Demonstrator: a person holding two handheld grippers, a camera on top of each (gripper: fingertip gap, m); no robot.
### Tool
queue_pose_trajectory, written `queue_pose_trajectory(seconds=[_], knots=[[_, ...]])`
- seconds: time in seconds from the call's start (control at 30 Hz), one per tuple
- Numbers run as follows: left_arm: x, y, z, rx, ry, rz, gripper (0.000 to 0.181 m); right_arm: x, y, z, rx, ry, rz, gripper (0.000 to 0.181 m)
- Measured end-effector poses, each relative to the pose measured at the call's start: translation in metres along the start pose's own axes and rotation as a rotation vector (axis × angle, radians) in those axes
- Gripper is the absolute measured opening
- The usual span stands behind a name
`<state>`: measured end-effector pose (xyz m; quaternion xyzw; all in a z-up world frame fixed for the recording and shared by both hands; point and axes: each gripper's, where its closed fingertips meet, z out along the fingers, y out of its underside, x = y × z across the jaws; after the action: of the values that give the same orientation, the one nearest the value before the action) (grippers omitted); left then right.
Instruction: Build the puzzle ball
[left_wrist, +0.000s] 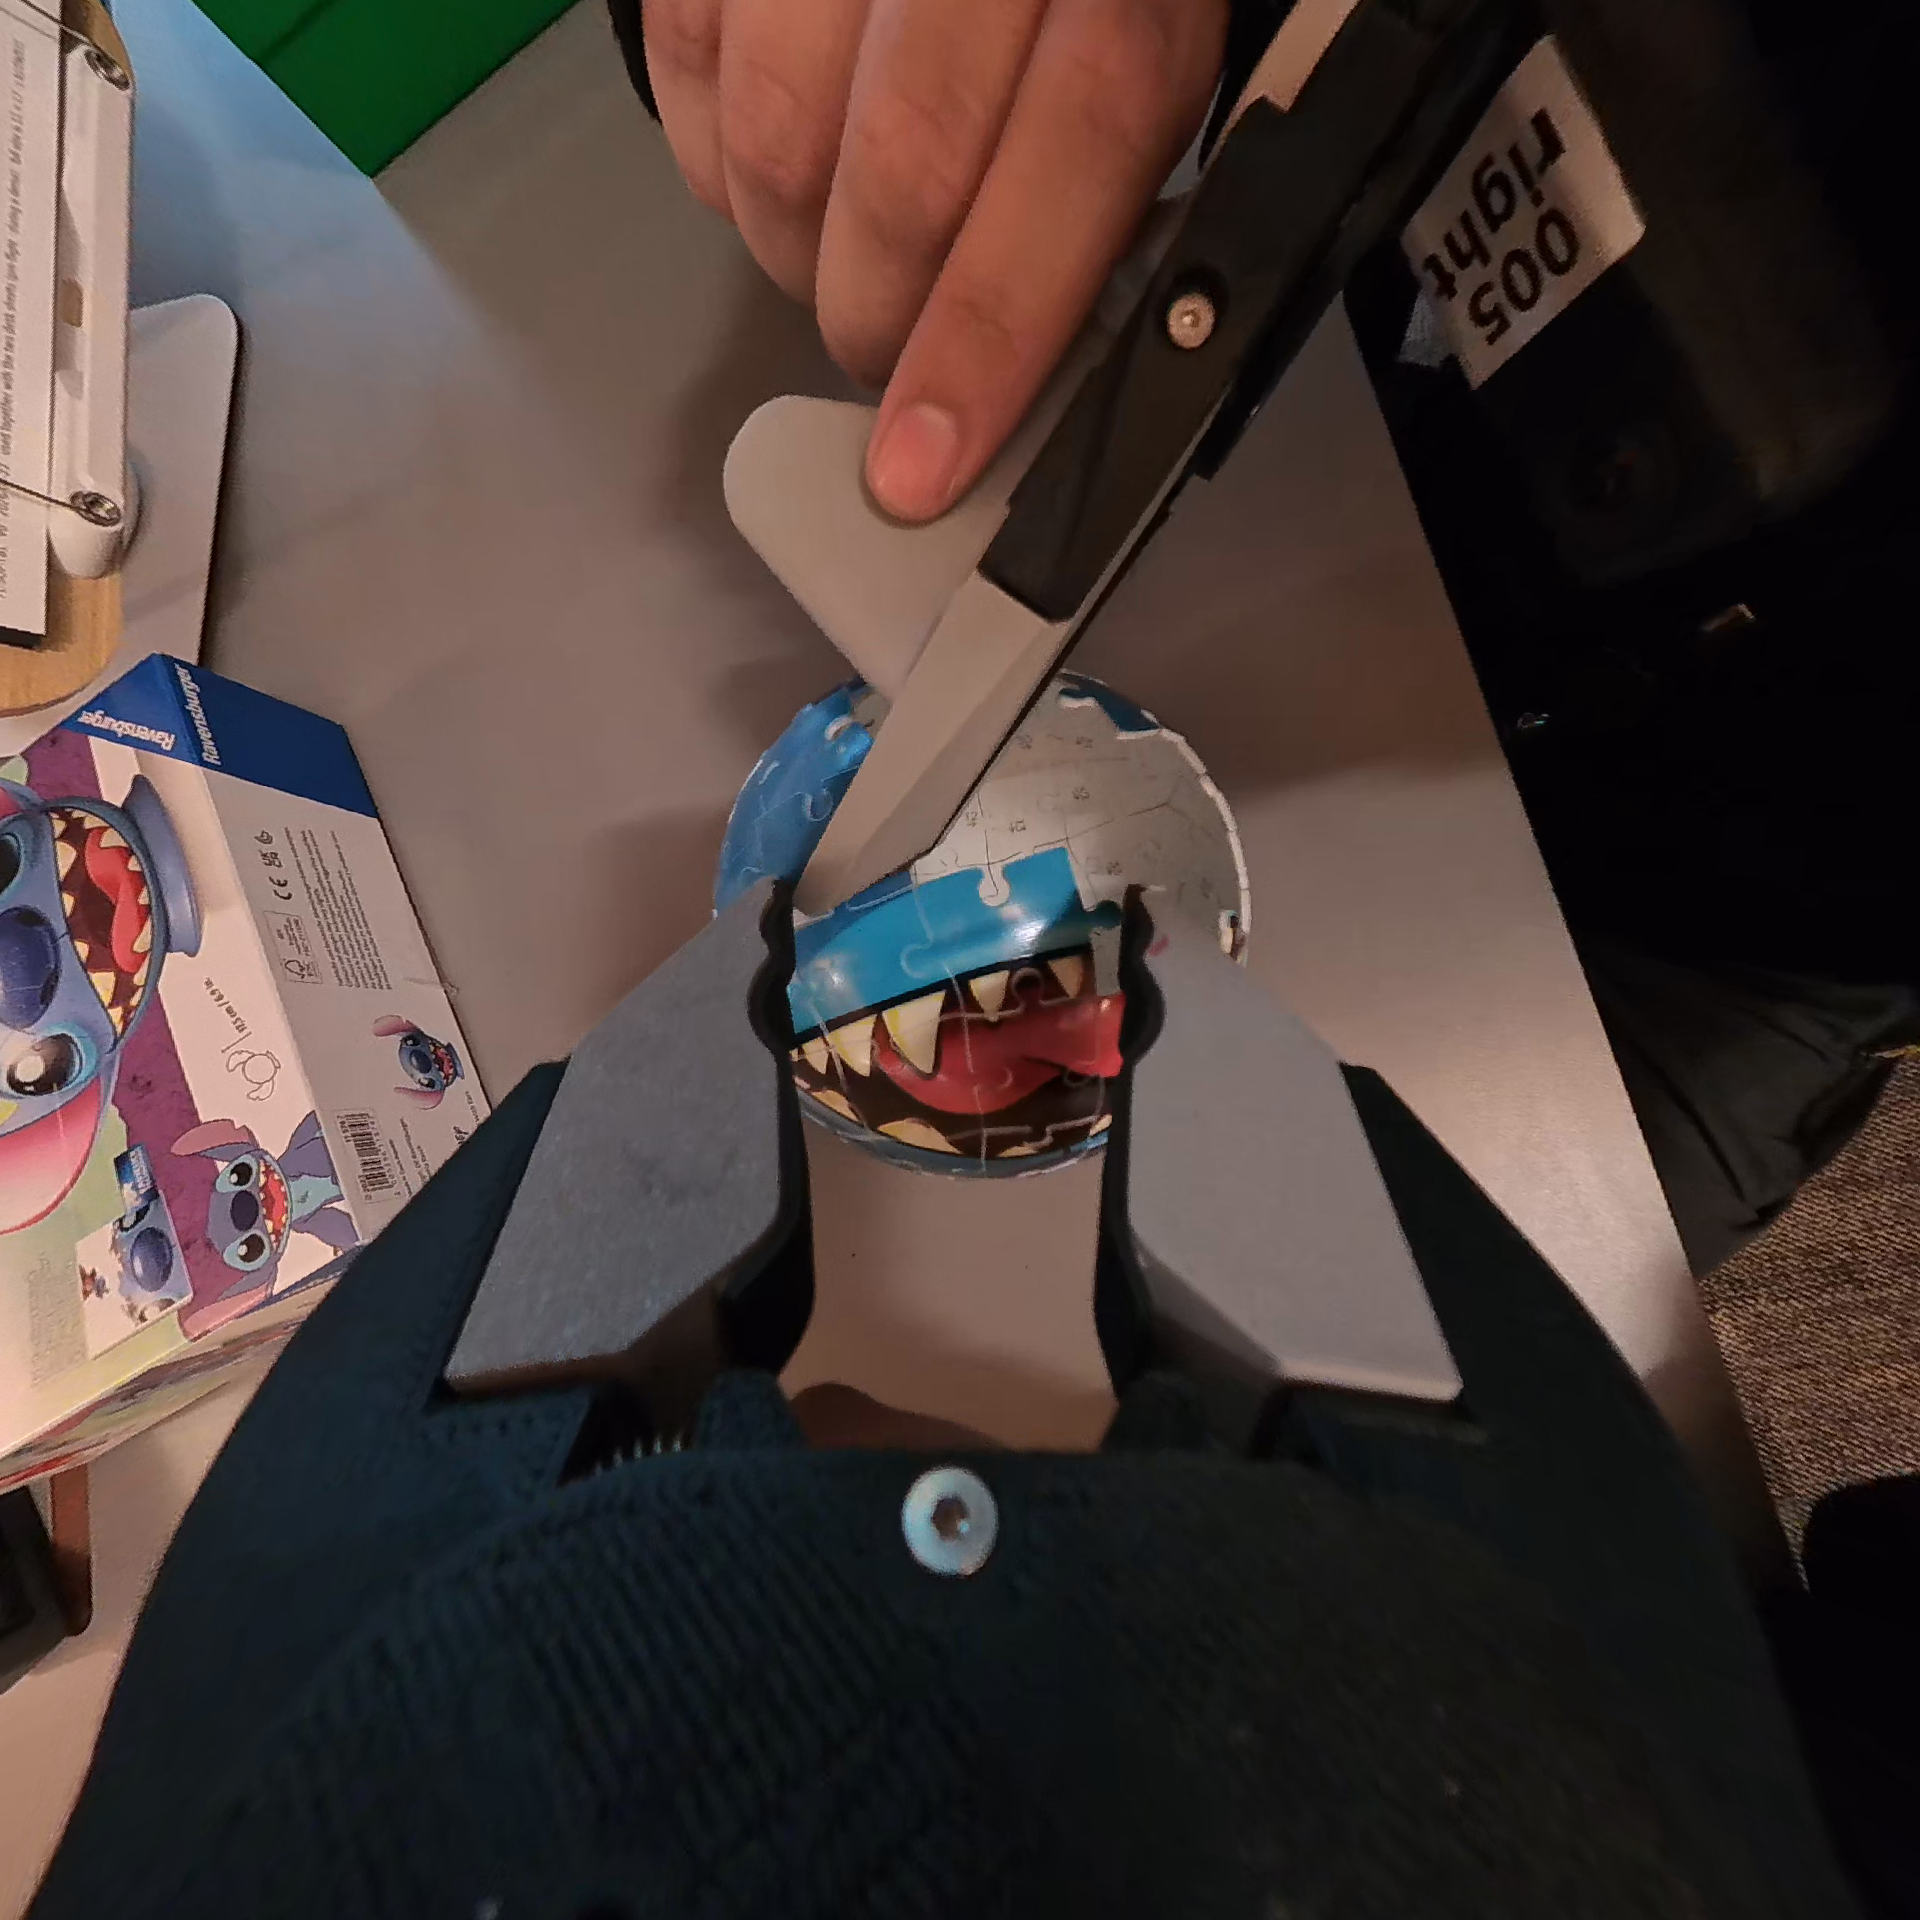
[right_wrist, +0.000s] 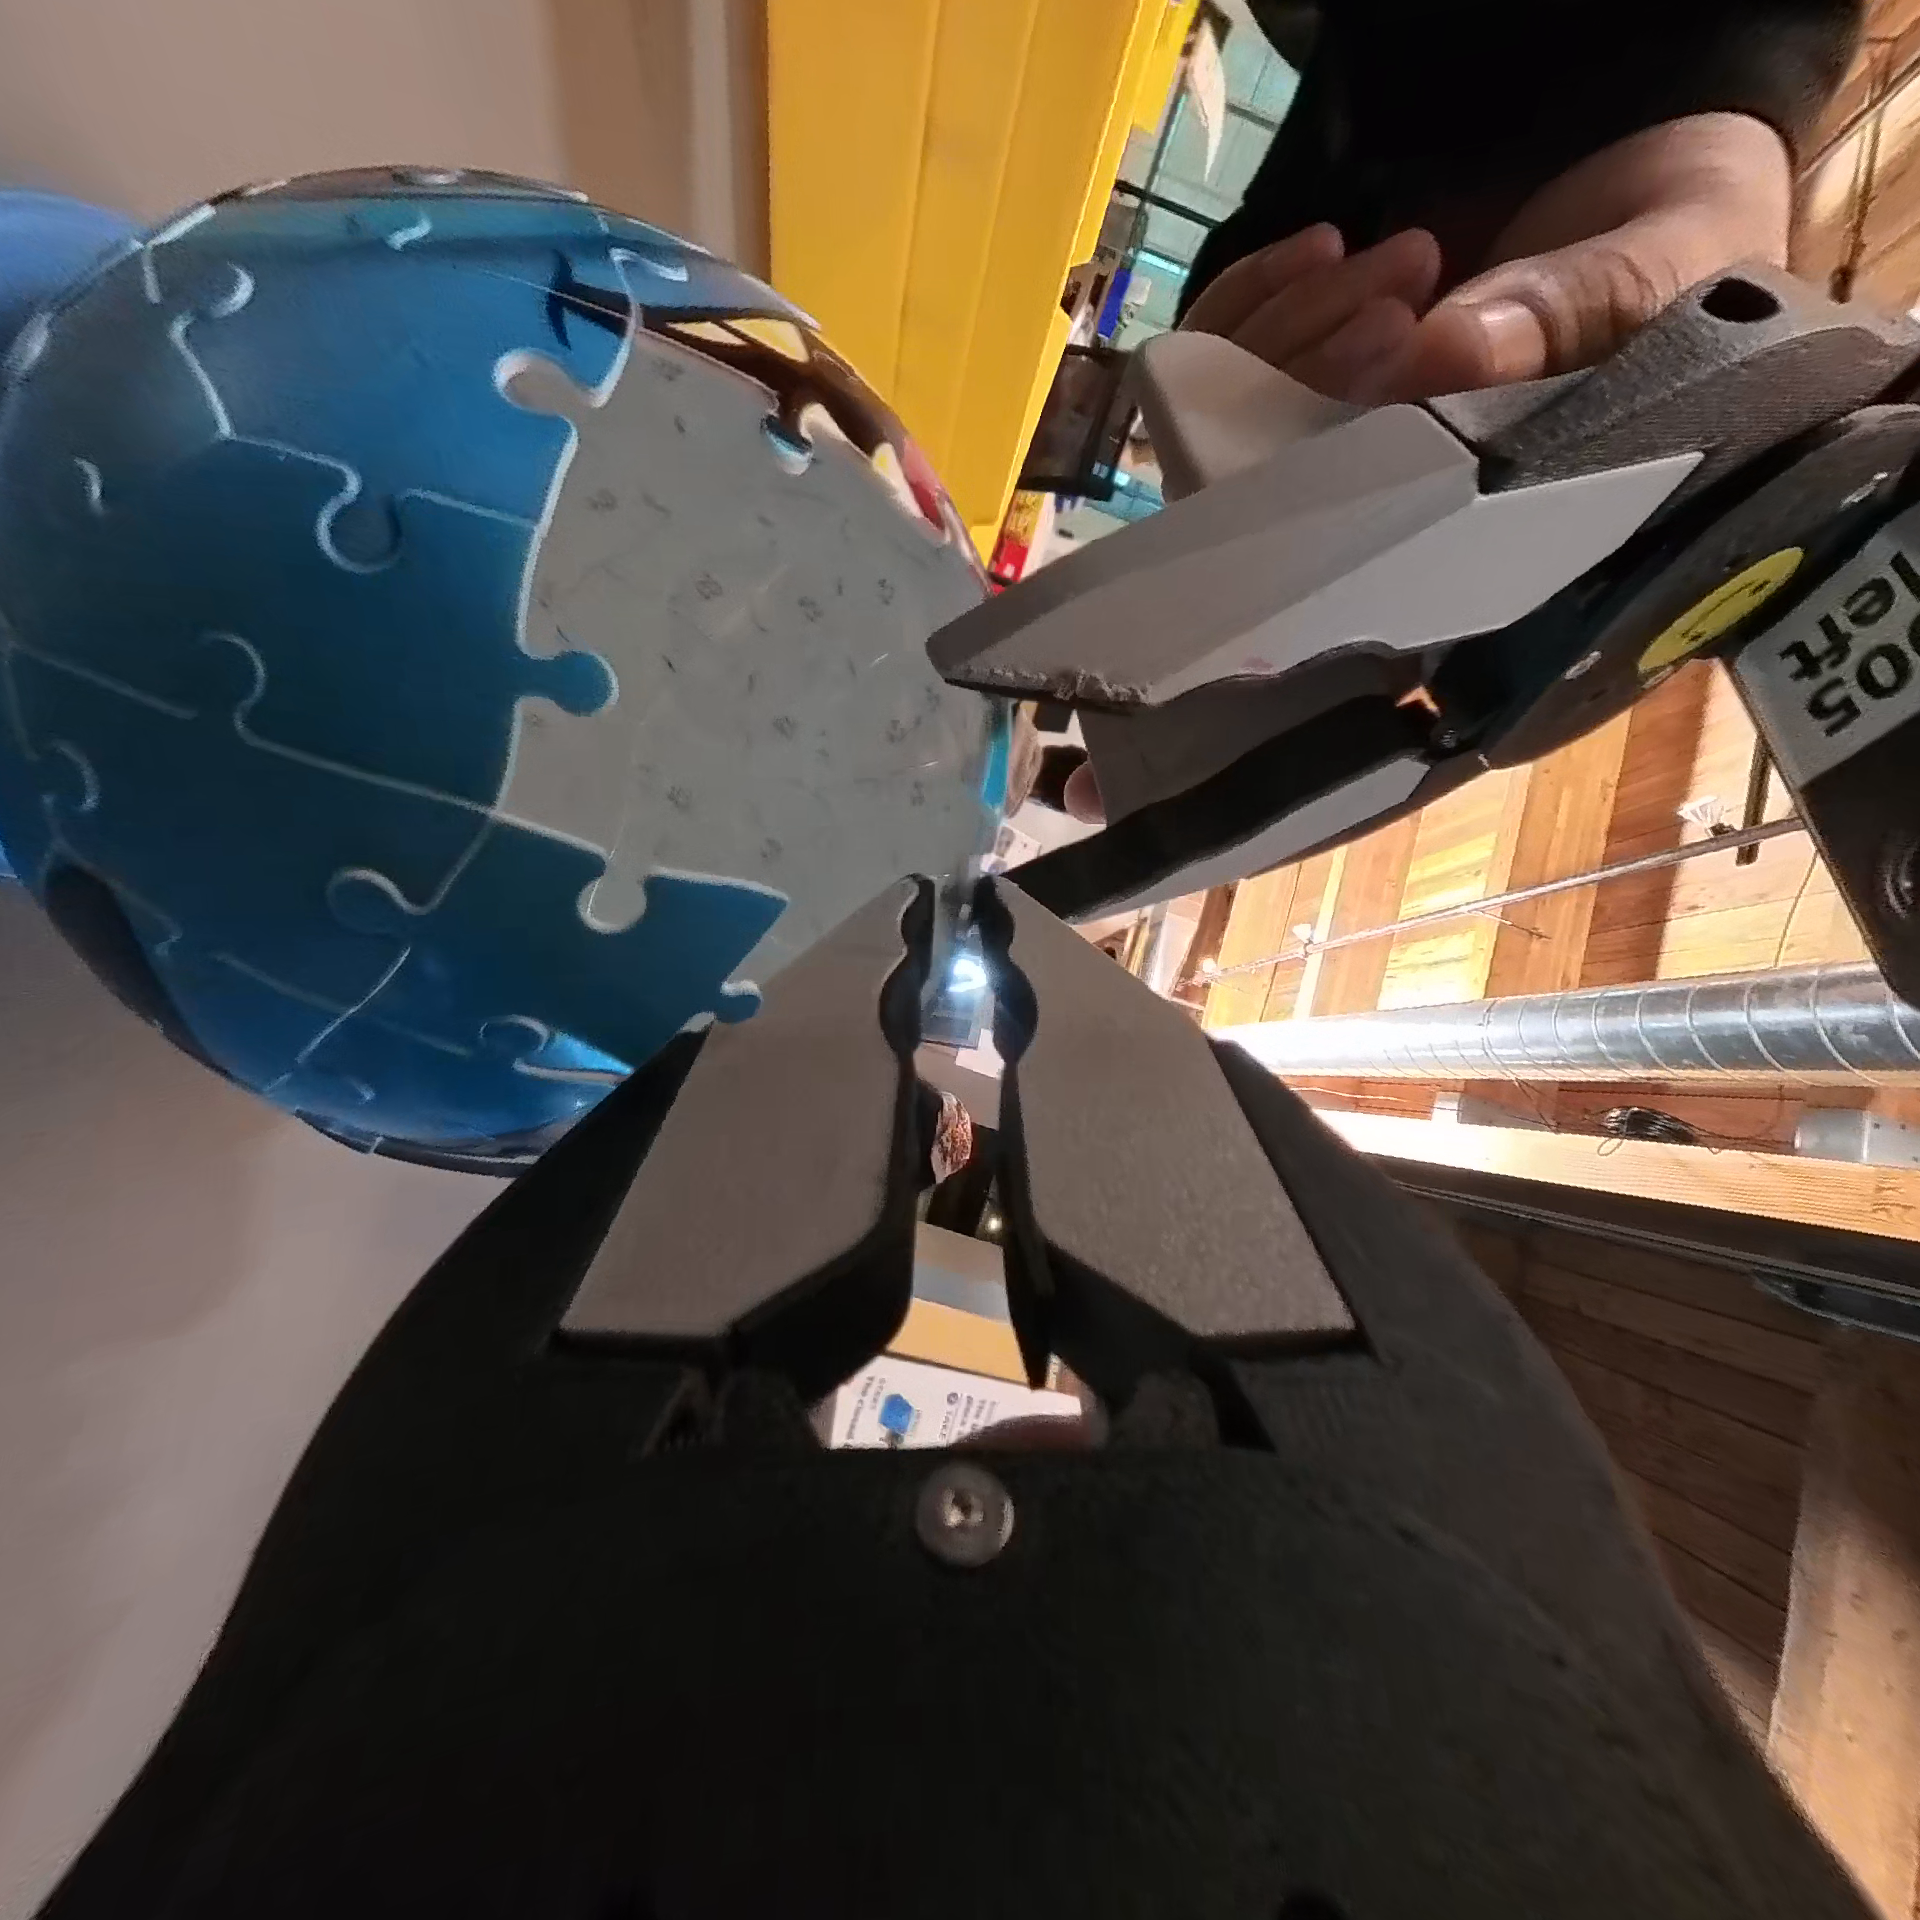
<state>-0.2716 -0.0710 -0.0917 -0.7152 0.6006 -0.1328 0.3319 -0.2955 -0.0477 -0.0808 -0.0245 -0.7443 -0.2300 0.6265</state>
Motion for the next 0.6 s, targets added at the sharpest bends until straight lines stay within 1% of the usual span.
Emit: queue_pose_trajectory(seconds=[0.03,0.4,0.6], knots=[[0.0000,-0.0001,-0.0002,0.002,0.000,0.000,0.061,-0.0001,0.0000,0.0001,-0.001,0.001,0.005,0.003],[0.0004,0.0000,-0.0018,0.005,0.002,-0.003,0.060,-0.0013,-0.0002,-0.0011,-0.007,0.001,-0.001,0.001],[0.0006,-0.0001,-0.0019,0.006,0.004,-0.003,0.060,-0.0023,-0.0004,-0.0018,-0.005,-0.025,0.047,0.001]])
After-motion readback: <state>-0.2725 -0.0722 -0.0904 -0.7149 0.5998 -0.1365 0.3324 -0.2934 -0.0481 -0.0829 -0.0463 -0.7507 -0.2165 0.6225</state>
